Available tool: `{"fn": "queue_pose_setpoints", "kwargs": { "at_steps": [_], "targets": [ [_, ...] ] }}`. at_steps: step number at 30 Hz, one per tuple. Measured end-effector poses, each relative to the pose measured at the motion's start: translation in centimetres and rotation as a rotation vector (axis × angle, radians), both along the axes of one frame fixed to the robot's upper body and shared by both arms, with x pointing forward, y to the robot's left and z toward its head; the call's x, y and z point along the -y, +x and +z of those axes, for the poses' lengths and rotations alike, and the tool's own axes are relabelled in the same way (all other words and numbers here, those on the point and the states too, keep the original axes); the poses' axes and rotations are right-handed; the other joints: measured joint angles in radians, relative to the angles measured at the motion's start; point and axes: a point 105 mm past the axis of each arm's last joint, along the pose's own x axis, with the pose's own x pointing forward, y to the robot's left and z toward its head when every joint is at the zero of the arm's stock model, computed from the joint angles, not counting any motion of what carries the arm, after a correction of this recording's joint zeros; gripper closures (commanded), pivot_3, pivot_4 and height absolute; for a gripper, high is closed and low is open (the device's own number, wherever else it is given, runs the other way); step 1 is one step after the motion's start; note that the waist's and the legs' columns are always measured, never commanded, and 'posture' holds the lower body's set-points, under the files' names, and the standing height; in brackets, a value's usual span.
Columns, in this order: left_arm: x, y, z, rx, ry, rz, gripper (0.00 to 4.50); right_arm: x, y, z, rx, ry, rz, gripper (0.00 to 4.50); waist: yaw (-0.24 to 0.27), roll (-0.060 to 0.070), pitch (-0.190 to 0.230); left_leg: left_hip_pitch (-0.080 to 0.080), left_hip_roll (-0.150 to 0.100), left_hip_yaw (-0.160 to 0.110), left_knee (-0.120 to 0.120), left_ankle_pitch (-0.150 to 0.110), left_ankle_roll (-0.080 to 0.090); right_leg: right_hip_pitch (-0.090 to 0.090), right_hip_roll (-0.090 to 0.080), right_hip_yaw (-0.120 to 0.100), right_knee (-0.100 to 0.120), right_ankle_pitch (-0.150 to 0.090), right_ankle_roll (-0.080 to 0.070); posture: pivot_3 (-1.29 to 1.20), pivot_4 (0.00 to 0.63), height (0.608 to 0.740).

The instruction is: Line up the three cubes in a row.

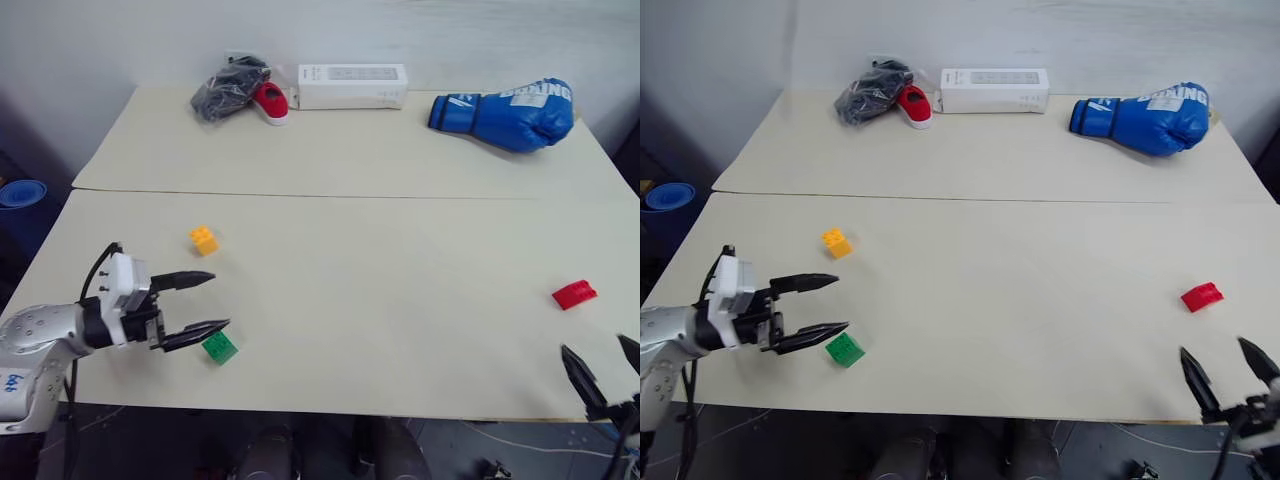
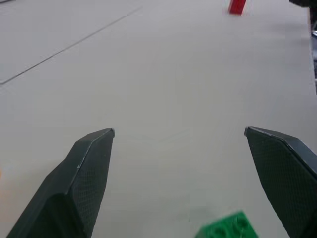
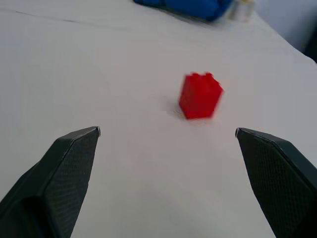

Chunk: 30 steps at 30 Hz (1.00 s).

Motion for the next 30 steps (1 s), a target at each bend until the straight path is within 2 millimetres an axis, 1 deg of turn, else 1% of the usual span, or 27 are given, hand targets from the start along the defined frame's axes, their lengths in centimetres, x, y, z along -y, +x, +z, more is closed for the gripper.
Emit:
{"fn": "queue_pose_setpoints", "kwargs": {
  "at_steps": [2, 3, 4, 6, 9, 12, 15, 17, 19, 20, 21, 22, 24, 26, 30],
  "targets": [
    [0.8, 0.0, -0.1, -0.005, -0.015, -0.026, 0.11, 0.8, -0.7, -0.8, -0.028, -0.004, -0.038, 0.00, -0.010, 0.001, 0.000, 0.002, 0.000, 0.001, 0.000, 0.000, 0.000, 0.000, 0.000, 0.002, 0.000, 0.000, 0.000, 0.00, 0.150, 0.740],
    [1.3, 0.1, 0.0, -0.002, -0.026, -0.040, 0.11, 1.1, -0.7, -1.1, -0.040, -0.012, -0.049, 0.00, -0.010, 0.001, 0.000, 0.002, 0.000, 0.001, 0.000, 0.000, 0.000, 0.000, 0.000, 0.002, 0.001, 0.000, 0.000, 0.00, 0.150, 0.740],
    [1.7, 0.1, 0.0, -0.003, -0.034, -0.053, 0.11, 1.5, -0.2, -1.0, -0.045, -0.030, -0.045, 0.00, -0.012, 0.000, 0.000, 0.003, 0.000, 0.003, 0.000, 0.000, 0.000, 0.000, 0.000, 0.003, 0.001, 0.000, 0.000, 0.00, 0.150, 0.740],
    [2.0, 0.2, 0.0, -0.009, -0.035, -0.065, 0.11, 2.4, 1.7, 0.2, -0.024, -0.066, -0.023, 0.00, -0.018, 0.000, 0.000, 0.006, 0.000, 0.006, 0.000, 0.000, 0.001, 0.000, 0.000, 0.007, 0.003, 0.000, 0.000, 0.00, 0.150, 0.740],
    [2.5, 0.4, 0.2, 0.000, -0.036, -0.091, 0.11, 3.7, 5.2, 2.7, -0.008, -0.111, 0.025, 0.00, -0.020, 0.001, 0.000, 0.007, 0.000, 0.008, -0.001, 0.000, 0.001, 0.000, 0.000, 0.009, 0.003, 0.000, 0.000, 0.00, 0.150, 0.740],
    [2.9, 0.2, 0.0, -0.012, -0.037, -0.117, 0.11, 4.0, 8.5, 4.3, -0.046, -0.135, 0.103, 0.00, -0.012, 0.000, 0.000, 0.008, 0.000, 0.009, -0.002, 0.000, 0.001, 0.000, 0.002, 0.008, 0.003, -0.001, -0.001, 0.00, 0.150, 0.740],
    [3.1, 0.2, 0.1, -0.012, -0.039, -0.136, 0.11, 4.8, 11.5, 4.4, -0.132, -0.125, 0.153, 0.00, -0.007, 0.000, 0.000, 0.008, 0.000, 0.010, 0.000, 0.001, 0.002, 0.000, 0.001, 0.008, 0.003, -0.001, -0.001, 0.00, 0.150, 0.740],
    [3.3, 0.2, 0.1, -0.009, -0.038, -0.149, 0.11, 5.2, 13.2, 4.6, -0.170, -0.116, 0.167, 0.00, -0.007, 0.000, 0.001, 0.007, -0.001, 0.010, 0.000, 0.001, 0.003, 0.000, 0.000, 0.008, 0.003, 0.000, 0.000, 0.00, 0.150, 0.740],
    [3.6, 0.1, 0.2, -0.006, -0.038, -0.166, 0.11, 5.5, 14.3, 4.9, -0.199, -0.109, 0.179, 0.00, -0.006, 0.000, 0.001, 0.006, -0.001, 0.010, 0.000, 0.002, 0.004, 0.000, 0.000, 0.008, 0.003, 0.000, 0.000, 0.00, 0.150, 0.740],
    [3.6, 0.1, 0.2, -0.007, -0.037, -0.167, 0.11, 5.4, 14.9, 4.6, -0.225, -0.101, 0.195, 0.00, -0.008, 0.000, 0.001, 0.006, 0.000, 0.010, 0.000, 0.002, 0.003, 0.000, 0.001, 0.008, 0.002, 0.000, 0.000, 0.00, 0.150, 0.740],
    [3.7, 0.1, 0.2, -0.007, -0.036, -0.172, 0.00, 5.4, 15.3, 4.5, -0.239, -0.090, 0.209, 0.40, -0.009, 0.000, 0.001, 0.006, 0.000, 0.010, 0.000, 0.002, 0.003, 0.000, 0.001, 0.007, 0.002, 0.000, 0.000, 0.00, 0.150, 0.740],
    [3.7, 0.0, 0.2, -0.007, -0.036, -0.176, 0.00, 5.2, 15.8, 4.5, -0.245, -0.082, 0.227, 0.58, -0.011, 0.000, 0.001, 0.006, 0.000, 0.010, 0.000, 0.002, 0.003, 0.000, 0.001, 0.007, 0.002, 0.000, 0.000, 0.00, 0.150, 0.740],
    [3.8, -0.1, 0.2, -0.006, -0.034, -0.186, 0.00, 4.9, 16.2, 4.5, -0.264, -0.066, 0.263, 1.23, -0.011, 0.000, 0.001, 0.006, 0.000, 0.010, 0.000, 0.002, 0.003, 0.000, 0.001, 0.007, 0.002, 0.000, 0.000, 0.00, 0.150, 0.740],
    [3.9, -0.1, 0.2, -0.005, -0.033, -0.190, 0.00, 4.8, 16.4, 4.5, -0.294, -0.056, 0.291, 1.98, -0.009, 0.000, 0.001, 0.006, 0.000, 0.010, 0.001, 0.002, 0.004, 0.001, 0.001, 0.007, 0.001, 0.000, 0.001, 0.00, 0.150, 0.740],
    [3.8, -0.1, 0.2, -0.005, -0.033, -0.189, 0.00, 4.2, 16.2, 4.4, -0.309, -0.030, 0.355, 3.26, -0.009, -0.001, 0.000, 0.006, 0.000, 0.009, 0.001, 0.002, 0.004, 0.001, 0.001, 0.007, 0.000, 0.000, 0.001, 0.00, 0.150, 0.740]
  ]
}}
